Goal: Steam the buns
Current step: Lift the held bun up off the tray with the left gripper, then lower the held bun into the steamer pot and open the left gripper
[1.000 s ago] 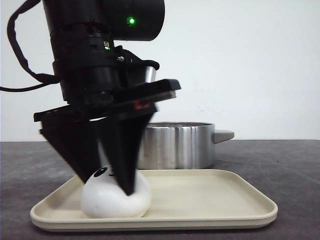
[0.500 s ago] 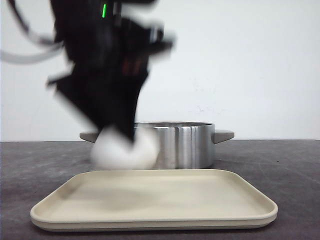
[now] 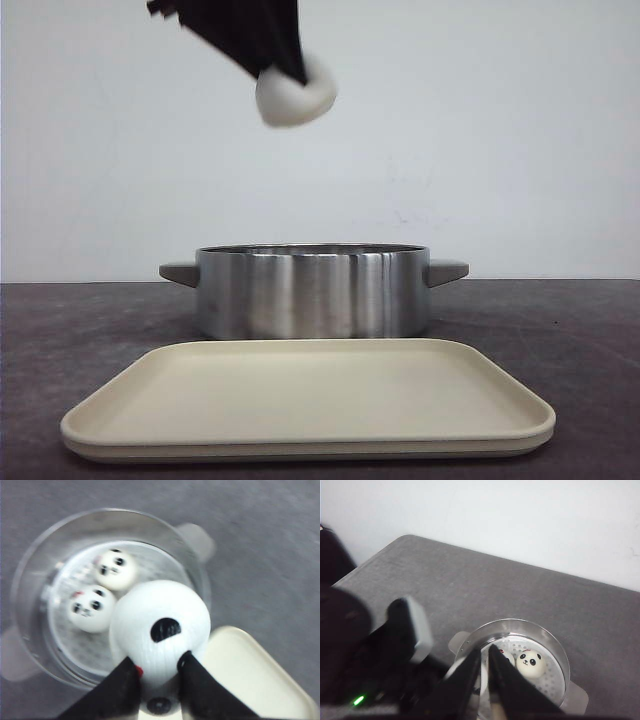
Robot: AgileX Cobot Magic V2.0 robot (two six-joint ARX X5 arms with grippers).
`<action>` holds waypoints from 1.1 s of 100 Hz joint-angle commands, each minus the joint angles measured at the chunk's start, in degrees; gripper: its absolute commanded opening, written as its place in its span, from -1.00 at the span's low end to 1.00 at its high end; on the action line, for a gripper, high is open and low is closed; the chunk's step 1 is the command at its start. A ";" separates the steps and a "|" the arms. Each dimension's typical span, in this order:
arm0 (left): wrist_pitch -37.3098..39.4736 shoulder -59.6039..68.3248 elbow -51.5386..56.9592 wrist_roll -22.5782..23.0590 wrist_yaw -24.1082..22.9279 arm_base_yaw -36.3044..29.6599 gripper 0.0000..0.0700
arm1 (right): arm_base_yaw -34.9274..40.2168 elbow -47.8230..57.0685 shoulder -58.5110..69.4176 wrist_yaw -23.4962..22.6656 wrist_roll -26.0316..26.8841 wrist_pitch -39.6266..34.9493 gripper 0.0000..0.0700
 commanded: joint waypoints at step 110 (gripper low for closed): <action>-1.07 16.09 5.18 -1.33 -0.57 6.19 0.34 | 0.59 0.83 0.79 1.62 -0.74 -1.77 -0.95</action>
